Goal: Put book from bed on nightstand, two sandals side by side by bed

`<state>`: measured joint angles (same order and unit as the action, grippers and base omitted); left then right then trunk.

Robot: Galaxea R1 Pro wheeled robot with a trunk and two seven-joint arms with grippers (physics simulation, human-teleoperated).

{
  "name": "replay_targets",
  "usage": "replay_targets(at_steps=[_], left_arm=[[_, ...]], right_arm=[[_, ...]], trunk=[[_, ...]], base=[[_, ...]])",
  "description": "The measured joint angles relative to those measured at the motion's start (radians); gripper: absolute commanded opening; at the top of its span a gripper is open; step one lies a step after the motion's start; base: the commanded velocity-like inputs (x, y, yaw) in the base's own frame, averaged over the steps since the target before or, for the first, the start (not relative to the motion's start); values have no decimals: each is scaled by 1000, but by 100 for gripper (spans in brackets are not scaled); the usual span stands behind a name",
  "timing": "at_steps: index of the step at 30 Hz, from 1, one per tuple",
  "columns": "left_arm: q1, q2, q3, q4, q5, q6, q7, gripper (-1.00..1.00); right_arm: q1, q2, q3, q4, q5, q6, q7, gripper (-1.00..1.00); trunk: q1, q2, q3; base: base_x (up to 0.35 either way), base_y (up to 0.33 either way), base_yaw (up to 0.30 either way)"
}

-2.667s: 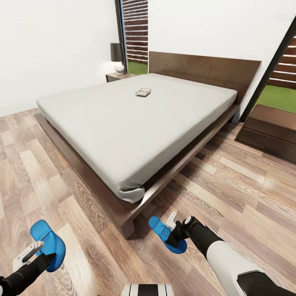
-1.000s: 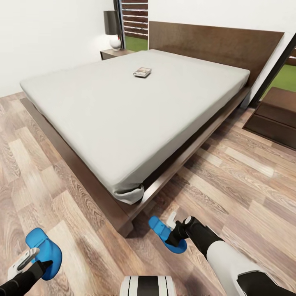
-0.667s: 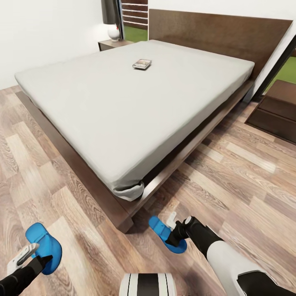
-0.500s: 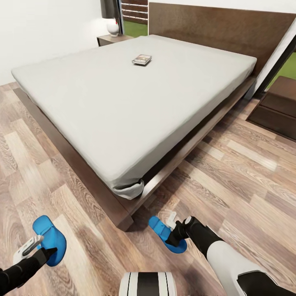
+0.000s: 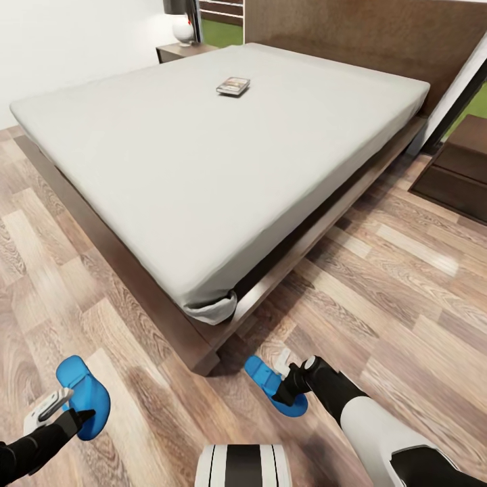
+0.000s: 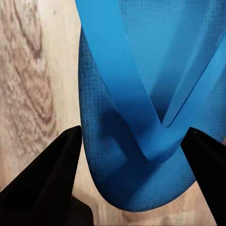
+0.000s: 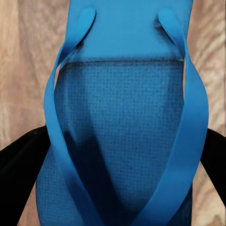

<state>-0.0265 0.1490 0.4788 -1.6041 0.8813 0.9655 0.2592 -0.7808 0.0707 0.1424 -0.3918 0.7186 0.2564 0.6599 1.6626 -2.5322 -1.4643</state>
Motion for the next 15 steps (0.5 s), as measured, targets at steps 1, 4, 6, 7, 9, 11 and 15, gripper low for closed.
replay_targets(at_steps=[1, 4, 6, 7, 9, 11, 15], left_arm=[[3, 0, 0, 0, 2, -2, 0, -100], [12, 0, -2, 7, -1, -6, 3, -100], [14, 0, -2, 10, 0, -8, 2, -100], [15, 0, -3, 11, 0, -8, 2, -100], [16, 0, -3, 13, 0, -9, 2, -100], [16, -1, -3, 14, -1, -9, 2, -100], [16, -1, -2, 23, -1, -9, 3, -100]], right_arm=[[0, 0, 0, 0, 0, 0, 0, -100], [0, 0, 0, 0, 0, 0, 0, -100], [0, 1, 0, 0, 0, 0, 0, 100], [0, 1, 0, 0, 0, 0, 0, 100], [0, 1, 0, 0, 0, 0, 0, 100], [0, 1, 0, 0, 0, 0, 0, 100], [0, 1, 0, 0, 0, 0, 0, 100]], trunk=[[0, 0, 0], [0, 0, 0], [0, 0, 0], [0, 0, 0], [0, 0, 0], [0, 0, 0], [0, 0, 0]], base=[[195, 46, 0], [141, 28, 0], [58, 11, 0], [29, 6, 0], [19, 4, 0], [10, 2, 0], [4, 1, 0]])
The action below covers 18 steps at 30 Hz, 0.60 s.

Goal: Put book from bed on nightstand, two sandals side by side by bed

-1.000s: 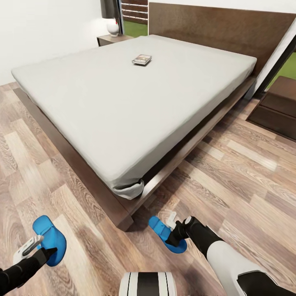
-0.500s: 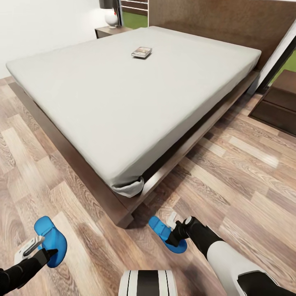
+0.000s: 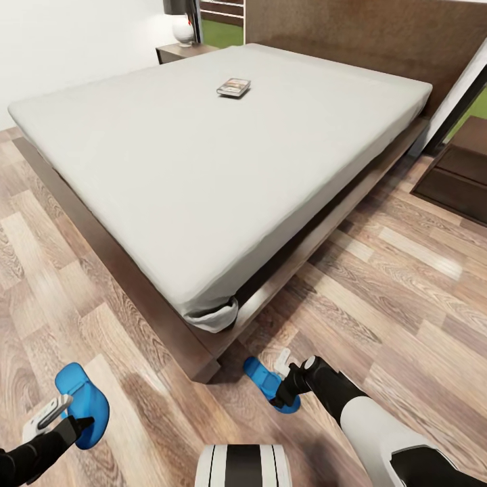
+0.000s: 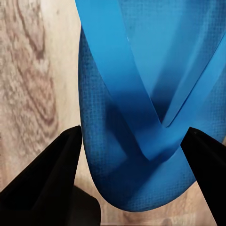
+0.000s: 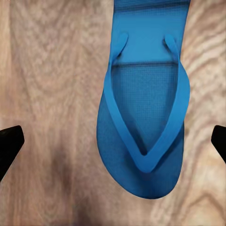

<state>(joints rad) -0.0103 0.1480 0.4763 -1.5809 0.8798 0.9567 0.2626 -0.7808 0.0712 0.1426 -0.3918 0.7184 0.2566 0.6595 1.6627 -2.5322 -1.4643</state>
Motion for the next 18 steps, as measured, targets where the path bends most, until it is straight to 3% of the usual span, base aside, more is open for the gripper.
replay_targets(at_steps=[6, 12, 15, 18], left_arm=[[0, -5, -1, 7, 2, -4, 1, -100], [8, -54, -2, 2, 2, -6, 2, -100], [14, -90, -2, -1, 2, -8, 3, -100], [16, -115, -10, -4, 3, -19, 4, -100]], right_arm=[[0, -4, -2, -8, 0, -27, 4, 100], [8, -13, -9, -108, -1, -74, 13, 100], [14, -15, -44, -197, 1, -72, 65, 100], [17, -16, -109, -283, 2, -35, 136, 100]], trunk=[[0, 0, 0], [1, 0, 0], [0, 0, 0], [0, 0, 0]], base=[[-115, -59, 0], [-281, -138, 0], [-307, -159, 0], [-298, -185, -42]])
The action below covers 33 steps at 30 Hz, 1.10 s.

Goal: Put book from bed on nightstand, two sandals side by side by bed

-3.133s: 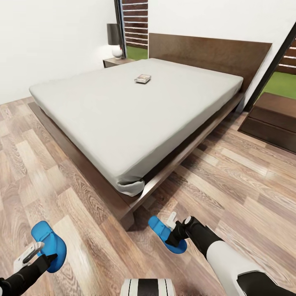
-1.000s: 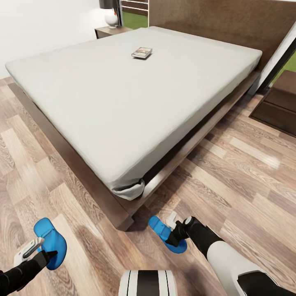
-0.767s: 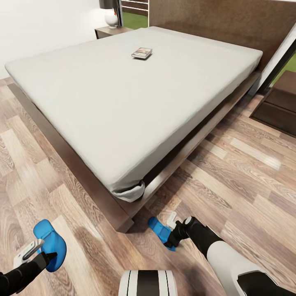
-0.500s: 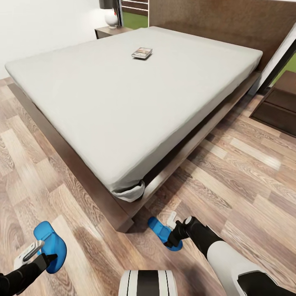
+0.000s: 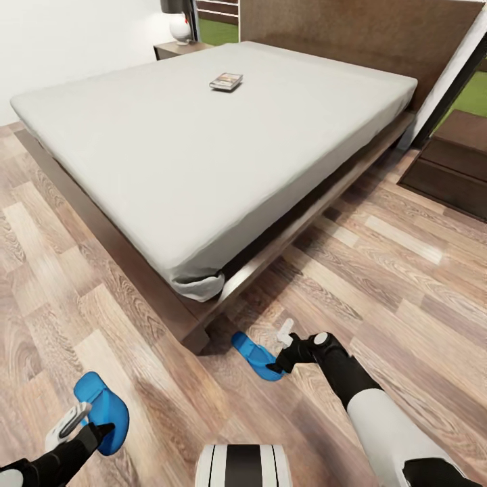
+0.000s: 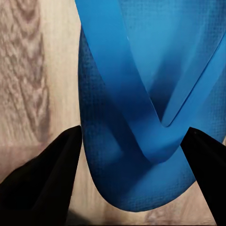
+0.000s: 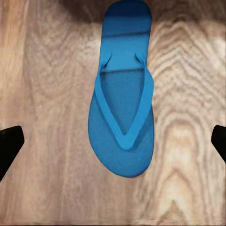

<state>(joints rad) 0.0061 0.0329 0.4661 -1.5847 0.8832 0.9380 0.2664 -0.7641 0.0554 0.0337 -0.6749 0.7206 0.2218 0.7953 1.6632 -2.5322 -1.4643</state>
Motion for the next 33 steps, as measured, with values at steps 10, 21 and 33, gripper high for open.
replay_targets(at_steps=[10, 21, 33], left_arm=[[1, -48, -100, 3, -9, -125, 39, -100], [-16, -149, -392, 21, 5, -428, 279, -100], [-80, -173, -570, 107, 31, -475, 286, -100]], right_arm=[[15, -32, -37, -151, -2, 77, 40, 100], [69, -40, -152, -410, 0, 203, 159, 100], [122, -38, -179, -570, 1, 255, 189, 100]], trunk=[[0, 0, 0], [0, 0, 0], [0, 0, 0]], base=[[-204, -146, -216], [-14, -10, -266], [0, 0, -268]])
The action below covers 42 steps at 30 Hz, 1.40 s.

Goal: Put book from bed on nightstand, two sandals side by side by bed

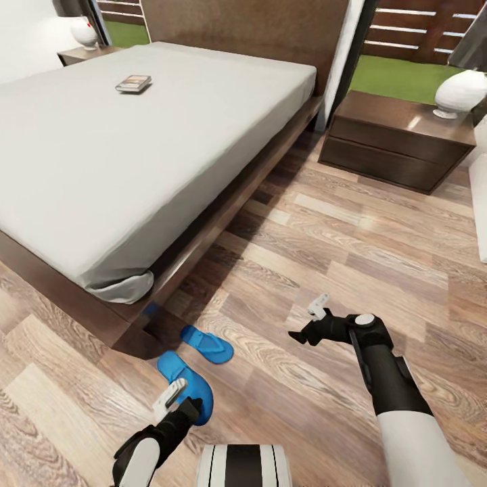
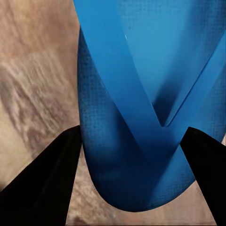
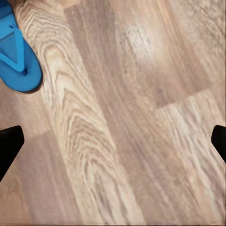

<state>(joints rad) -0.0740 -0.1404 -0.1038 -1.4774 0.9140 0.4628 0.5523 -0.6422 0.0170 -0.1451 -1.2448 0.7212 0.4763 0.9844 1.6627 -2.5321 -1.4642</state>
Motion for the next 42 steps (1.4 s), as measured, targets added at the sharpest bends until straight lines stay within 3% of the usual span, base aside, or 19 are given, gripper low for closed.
replay_targets(at_steps=[3, 8, 15, 20, 24, 29, 34, 42], left_arm=[[-7, -1, -6, 6, 28, -2, 0, -100], [-44, -3, -8, 17, 35, -11, 1, -100], [-158, -12, -22, 171, 50, -171, 52, -100], [-236, -18, -79, 194, 51, -252, 117, -100], [-299, -20, -124, 277, 56, -353, 153, -100], [-318, -19, -131, 294, 58, -419, 218, -100], [-354, -16, -118, 290, 56, -442, 287, -100], [-375, -9, -96, 293, 58, -483, 303, -100]], right_arm=[[1, 0, -1, -5, -1, 1, 0, 100], [3, 0, -3, -27, 0, 2, 1, 100], [34, 0, -9, -92, -2, 24, 2, 100], [49, 1, -9, -118, -2, 29, 2, 100], [54, 2, -8, -129, -3, 30, 2, 100], [62, 2, -8, -138, -3, 30, 2, 100], [77, 3, -7, -163, -3, 30, 2, 100], [91, 6, -4, -181, -2, 30, 2, 100]], trunk=[[0, 0, 0], [0, 0, 0], [0, 0, 0], [0, 0, 0], [-1, 0, 0], [0, 0, 0], [0, 0, 0], [-1, 0, 0]], base=[[0, 0, -268], [0, 0, -268], [0, 0, -268], [49, -3, -268], [252, -53, -264], [107, -15, -108], [17, -2, -17], [182, 0, -2]])
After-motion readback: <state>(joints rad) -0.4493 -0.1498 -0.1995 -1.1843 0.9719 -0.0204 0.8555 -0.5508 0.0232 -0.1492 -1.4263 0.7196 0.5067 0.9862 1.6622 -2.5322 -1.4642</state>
